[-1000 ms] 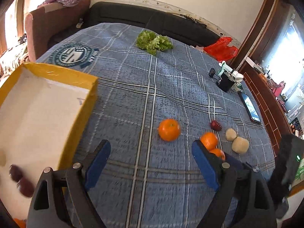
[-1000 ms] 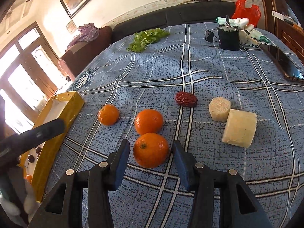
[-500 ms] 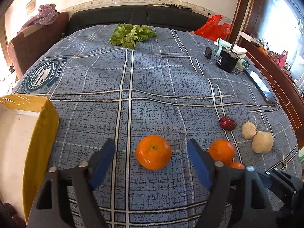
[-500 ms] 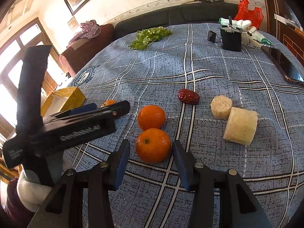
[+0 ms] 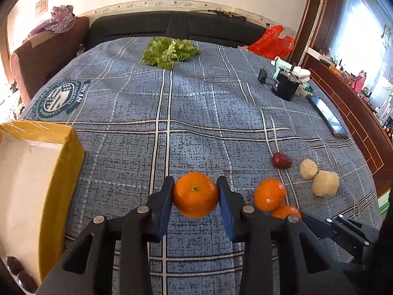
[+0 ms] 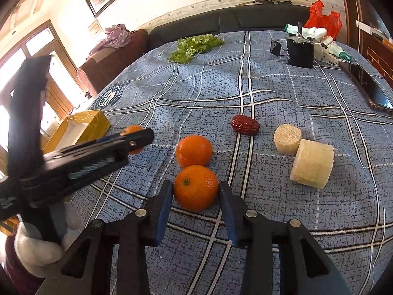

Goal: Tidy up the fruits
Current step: 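Grasp a mandarin with the left tool while the right tool grasps another mandarin, then carry both mandarins into the tray and open both tools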

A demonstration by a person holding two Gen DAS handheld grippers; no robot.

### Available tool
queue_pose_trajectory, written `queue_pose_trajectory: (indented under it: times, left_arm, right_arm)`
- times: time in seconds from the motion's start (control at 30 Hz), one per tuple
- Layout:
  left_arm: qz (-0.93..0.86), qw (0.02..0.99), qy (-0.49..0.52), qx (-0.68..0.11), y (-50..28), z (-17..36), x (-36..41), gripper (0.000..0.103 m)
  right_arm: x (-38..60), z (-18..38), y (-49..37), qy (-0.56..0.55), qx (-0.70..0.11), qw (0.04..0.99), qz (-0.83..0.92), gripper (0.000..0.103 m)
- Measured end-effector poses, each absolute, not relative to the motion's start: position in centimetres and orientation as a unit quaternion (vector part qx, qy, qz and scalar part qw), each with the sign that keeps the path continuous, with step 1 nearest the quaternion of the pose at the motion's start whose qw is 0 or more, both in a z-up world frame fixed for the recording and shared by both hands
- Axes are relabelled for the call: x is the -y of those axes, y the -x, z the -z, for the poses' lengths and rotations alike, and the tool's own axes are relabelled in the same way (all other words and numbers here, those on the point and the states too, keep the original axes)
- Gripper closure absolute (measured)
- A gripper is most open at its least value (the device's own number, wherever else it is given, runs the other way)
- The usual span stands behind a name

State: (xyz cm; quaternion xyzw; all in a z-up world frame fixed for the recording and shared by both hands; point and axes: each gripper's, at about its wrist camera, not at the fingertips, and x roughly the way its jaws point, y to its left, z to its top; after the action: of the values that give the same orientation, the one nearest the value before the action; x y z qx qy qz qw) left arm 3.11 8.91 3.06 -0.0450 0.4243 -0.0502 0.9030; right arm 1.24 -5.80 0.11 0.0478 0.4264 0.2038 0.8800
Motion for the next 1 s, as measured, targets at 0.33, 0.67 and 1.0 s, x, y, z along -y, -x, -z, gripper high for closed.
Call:
queue_pose_trajectory:
  times: [0.33, 0.67, 1.0]
  left_arm:
    - [0.024, 0.915, 0.022, -0.402, 1.5, -5.5, -8.6, 0.069]
    - [-0.023, 0.920, 0.029, -0.391, 6.6, -6.8, -10.6, 0.069]
    - [-0.059, 0.921, 0.071, -0.379, 10.6, -7.7, -14.9, 0.069]
  right_arm:
    - [5.7, -0.4, -0.8, -0.038, -0.419, 0.884, -0.202, 0.062]
    - [5.4, -1.0, 0.4, -0.020, -0.397, 0.897, -0.196, 0.062]
    - [5.7, -1.0, 1.5, -0.019, -0.383, 0.909, -0.166, 0.062]
